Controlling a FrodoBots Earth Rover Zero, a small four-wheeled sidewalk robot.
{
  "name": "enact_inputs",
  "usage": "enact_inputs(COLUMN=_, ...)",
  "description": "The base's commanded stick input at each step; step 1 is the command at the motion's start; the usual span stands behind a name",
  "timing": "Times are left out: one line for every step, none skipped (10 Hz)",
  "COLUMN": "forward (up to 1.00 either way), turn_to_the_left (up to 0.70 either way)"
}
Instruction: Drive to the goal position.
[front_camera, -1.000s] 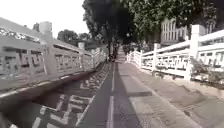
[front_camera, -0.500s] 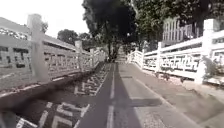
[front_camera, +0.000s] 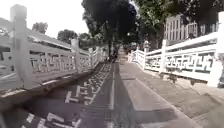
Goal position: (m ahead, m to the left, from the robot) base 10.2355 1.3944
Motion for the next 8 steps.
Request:
enact_inputs(forward=0.7, turn_to_the_left=0.0)
enact_inputs(forward=0.7, turn_to_the_left=0.0)
enact_inputs(forward=0.7, turn_to_the_left=0.0)
enact_inputs(forward=0.7, turn_to_the_left=0.0)
enact_inputs(forward=0.7, turn_to_the_left=0.0)
enact_inputs(forward=0.7, turn_to_the_left=0.0)
enact_inputs(forward=0.7, turn_to_the_left=0.0)
enact_inputs(forward=0.7, turn_to_the_left=0.0)
